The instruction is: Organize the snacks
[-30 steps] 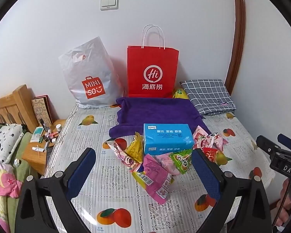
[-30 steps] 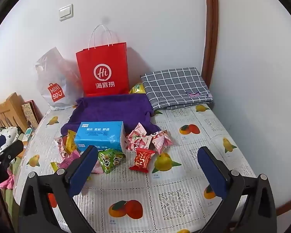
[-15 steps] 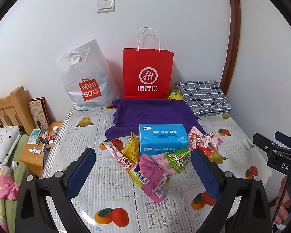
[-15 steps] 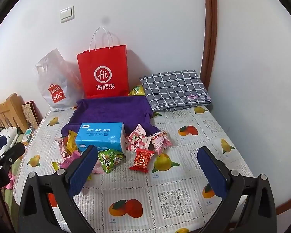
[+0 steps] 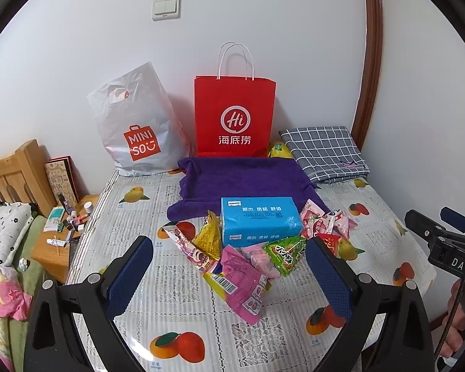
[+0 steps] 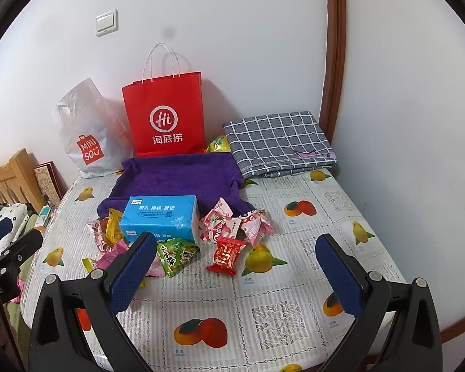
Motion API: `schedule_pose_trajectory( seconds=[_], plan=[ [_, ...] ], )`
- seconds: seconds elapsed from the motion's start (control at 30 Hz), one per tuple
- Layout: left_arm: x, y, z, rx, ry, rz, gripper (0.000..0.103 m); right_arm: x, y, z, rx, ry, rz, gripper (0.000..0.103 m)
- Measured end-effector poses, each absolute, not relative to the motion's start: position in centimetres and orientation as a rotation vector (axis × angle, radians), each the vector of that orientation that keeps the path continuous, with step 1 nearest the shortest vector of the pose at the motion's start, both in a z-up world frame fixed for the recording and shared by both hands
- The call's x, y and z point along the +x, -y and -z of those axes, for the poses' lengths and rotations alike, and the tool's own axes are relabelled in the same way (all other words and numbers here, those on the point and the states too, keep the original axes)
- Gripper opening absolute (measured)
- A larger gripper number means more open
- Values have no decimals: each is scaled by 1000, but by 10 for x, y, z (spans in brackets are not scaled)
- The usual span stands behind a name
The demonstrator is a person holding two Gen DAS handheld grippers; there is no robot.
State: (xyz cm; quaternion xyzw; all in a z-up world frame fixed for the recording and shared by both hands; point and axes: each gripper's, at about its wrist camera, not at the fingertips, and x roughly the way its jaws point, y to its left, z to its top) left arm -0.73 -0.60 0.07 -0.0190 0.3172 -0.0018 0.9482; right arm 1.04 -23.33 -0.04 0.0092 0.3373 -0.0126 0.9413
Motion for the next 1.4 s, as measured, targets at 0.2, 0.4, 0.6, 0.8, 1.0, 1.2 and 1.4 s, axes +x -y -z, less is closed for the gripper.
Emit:
schedule_pose_trajectory(
  seconds=[0.2,0.4,0.6,0.8,1.0,1.2,1.4],
  plan=[
    [-7,7,1,-36,-646,6,100,12,235,2,25,-689,25,101],
    [-5,8,1,-36,-647,10,100,12,235,3,28,-690,26,101],
    [-3,9,1,-35,-646,14,100,11,235,4,28,-684,27,101],
    [-3,11,1,-36,-647,13,100,11,232,4,21,-683,26,101],
    [-3,12,1,-36,-643,17,100,10,230,3,19,-680,26,101],
    [-4,13,1,-36,-644,15,100,11,230,3,21,-681,22,101],
    [-4,12,1,-36,-643,16,100,10,229,3,18,-677,17,101]
  ],
)
